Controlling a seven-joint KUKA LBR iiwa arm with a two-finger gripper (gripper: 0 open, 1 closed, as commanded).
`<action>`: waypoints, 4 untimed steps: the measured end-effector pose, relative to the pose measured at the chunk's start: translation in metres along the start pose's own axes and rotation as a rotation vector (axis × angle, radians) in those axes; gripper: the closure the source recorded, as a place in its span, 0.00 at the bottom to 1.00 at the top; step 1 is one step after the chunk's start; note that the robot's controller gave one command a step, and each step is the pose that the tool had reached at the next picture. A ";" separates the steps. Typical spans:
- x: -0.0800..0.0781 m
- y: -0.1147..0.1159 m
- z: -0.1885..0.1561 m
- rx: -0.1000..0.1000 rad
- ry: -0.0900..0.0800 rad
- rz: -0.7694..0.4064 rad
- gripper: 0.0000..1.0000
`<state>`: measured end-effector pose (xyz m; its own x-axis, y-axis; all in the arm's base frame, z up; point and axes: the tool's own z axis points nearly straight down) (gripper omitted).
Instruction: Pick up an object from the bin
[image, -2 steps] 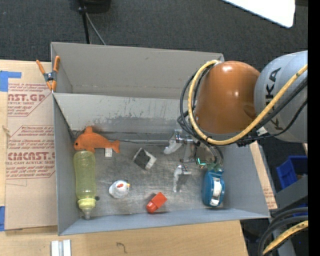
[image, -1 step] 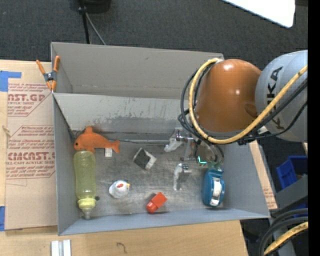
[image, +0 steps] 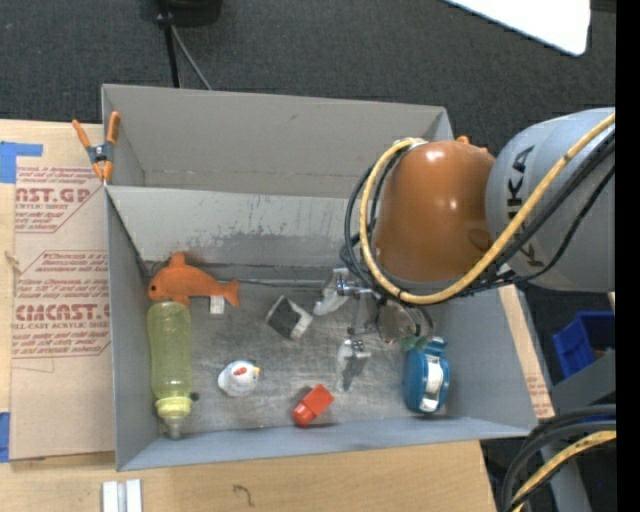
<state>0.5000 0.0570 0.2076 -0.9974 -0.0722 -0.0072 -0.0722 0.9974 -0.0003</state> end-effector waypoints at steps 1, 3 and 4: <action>0.009 0.007 0.048 -0.002 0.005 -0.272 0.00; 0.001 0.006 0.126 -0.004 -0.004 -0.308 1.00; 0.010 0.002 -0.018 -0.002 0.002 -0.476 1.00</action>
Offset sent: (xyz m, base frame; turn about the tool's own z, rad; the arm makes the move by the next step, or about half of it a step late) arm -0.0062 0.0019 -0.1376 -0.3059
